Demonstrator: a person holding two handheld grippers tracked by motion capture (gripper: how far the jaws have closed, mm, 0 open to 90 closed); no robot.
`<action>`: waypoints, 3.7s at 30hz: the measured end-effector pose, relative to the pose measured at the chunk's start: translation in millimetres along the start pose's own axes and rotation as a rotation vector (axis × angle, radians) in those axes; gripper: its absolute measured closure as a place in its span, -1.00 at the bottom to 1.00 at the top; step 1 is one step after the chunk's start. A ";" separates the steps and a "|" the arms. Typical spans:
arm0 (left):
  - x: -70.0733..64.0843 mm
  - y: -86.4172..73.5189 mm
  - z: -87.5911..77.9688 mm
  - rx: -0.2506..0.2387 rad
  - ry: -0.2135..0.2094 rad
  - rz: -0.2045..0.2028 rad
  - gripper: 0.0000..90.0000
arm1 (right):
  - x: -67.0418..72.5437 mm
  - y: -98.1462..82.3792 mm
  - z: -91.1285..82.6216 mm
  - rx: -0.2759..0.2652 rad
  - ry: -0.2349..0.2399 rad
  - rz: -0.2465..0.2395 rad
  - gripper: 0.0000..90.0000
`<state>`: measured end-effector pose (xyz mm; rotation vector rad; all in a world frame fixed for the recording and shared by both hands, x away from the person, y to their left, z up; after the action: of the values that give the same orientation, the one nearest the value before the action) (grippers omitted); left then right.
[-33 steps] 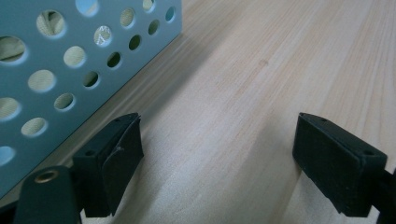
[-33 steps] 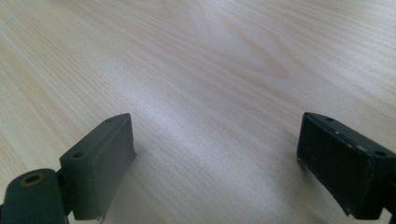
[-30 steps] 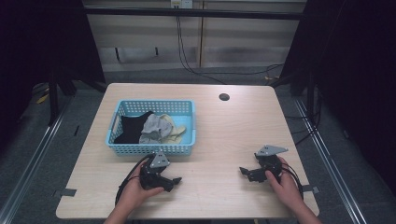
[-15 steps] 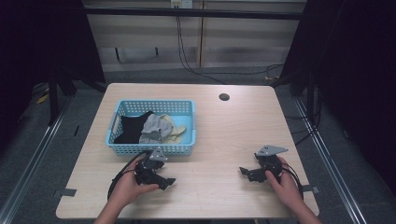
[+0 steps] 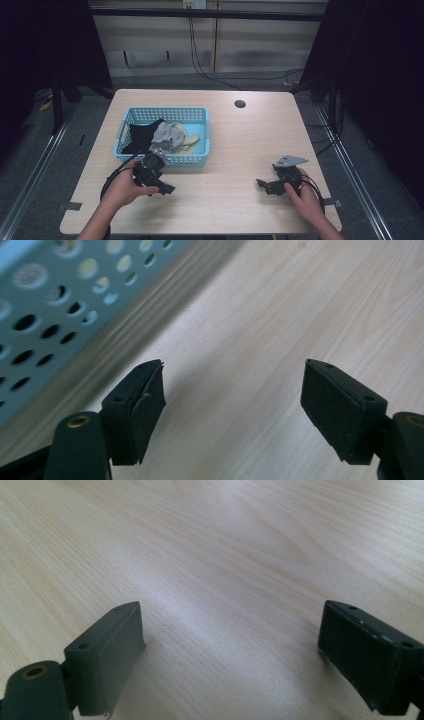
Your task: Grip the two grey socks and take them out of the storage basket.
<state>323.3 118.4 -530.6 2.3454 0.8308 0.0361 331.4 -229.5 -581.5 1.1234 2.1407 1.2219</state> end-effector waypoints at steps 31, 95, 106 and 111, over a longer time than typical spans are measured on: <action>34.5 41.4 -48.4 0.106 0.008 -0.072 -0.44 | 0.2 -0.2 -0.2 0.002 -0.001 0.004 -0.77; 132.4 78.6 7.2 0.011 0.240 -0.302 0.91 | -0.1 0.0 -0.1 0.001 -0.001 -0.001 -0.77; 111.5 108.6 -21.1 0.026 0.197 -0.237 0.92 | 0.3 -0.1 -0.2 0.002 -0.004 0.006 -0.77; 104.7 118.0 -34.6 0.010 0.181 -0.235 0.92 | 0.4 -0.1 -0.3 0.002 -0.003 0.007 -0.77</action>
<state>464.7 127.8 -453.2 2.2626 1.1924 0.1465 330.9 -229.3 -581.4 1.1331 2.1383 1.2206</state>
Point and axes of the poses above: each handheld gripper's, and its own axes: z roughly forward along the jaws, y roughly out of its top, x roughly to its left, the point moved 10 cm from there along z, roughly forward along the jaws, and after that the axes turned 13 degrees about -x, right-handed, at the moved point
